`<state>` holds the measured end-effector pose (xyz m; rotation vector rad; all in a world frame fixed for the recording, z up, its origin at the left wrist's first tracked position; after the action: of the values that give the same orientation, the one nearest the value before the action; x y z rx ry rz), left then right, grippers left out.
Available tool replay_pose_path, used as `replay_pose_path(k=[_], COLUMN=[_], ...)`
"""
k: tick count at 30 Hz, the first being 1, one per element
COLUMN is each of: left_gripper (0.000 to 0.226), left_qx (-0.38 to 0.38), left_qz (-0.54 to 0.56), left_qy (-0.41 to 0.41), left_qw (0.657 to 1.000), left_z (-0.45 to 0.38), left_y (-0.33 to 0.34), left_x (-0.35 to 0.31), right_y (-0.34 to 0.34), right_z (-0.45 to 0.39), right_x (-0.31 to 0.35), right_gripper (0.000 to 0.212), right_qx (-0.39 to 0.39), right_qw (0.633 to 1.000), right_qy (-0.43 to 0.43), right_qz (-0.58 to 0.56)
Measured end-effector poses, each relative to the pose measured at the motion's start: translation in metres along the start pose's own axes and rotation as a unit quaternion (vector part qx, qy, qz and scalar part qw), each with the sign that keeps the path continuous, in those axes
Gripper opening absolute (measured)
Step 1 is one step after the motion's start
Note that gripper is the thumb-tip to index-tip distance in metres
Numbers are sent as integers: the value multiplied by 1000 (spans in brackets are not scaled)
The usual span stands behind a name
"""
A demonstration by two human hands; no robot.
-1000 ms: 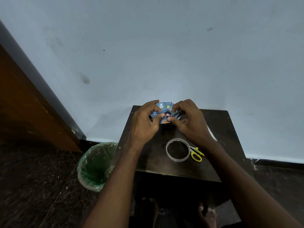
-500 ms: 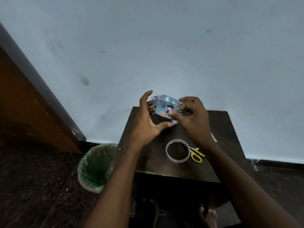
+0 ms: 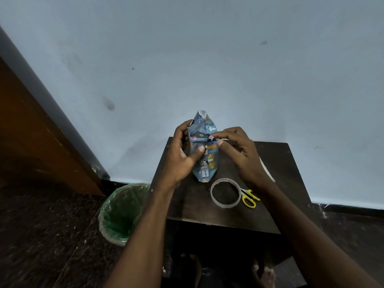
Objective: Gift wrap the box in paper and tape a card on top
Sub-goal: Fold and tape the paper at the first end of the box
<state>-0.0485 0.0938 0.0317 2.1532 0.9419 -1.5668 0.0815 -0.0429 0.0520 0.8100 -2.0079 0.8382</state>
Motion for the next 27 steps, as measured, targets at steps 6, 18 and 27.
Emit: replay_pose_path(k=[6,18,27], left_gripper=[51,43,82], left_qx=[-8,5,17], left_qz=[-18,-178,-228], left_qy=[-9,44,-1], left_qw=[1000,983,974], left_z=[0,7,8], left_y=[-3,-11,-10], left_x=[-5,-10,-6], right_y=[8,9,2], right_z=[0,-2,-1], right_x=[2,-3,-12], right_gripper=[26,23,25], right_qx=[-10,-32,-5], right_qw=[999,999,986], right_qy=[-26,8,-19], right_qz=[-17,-36,168])
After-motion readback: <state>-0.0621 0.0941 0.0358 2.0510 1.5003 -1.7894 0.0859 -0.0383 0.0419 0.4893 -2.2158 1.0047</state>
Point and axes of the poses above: each hand's wrist, its own z-axis away from the middle knuckle, its own y-axis out of the palm, x = y × z, the point moved 2 cm from there along -z, towards the middle knuckle, and after that the axes turned 6 degrees about x, right-handed, at the moved point
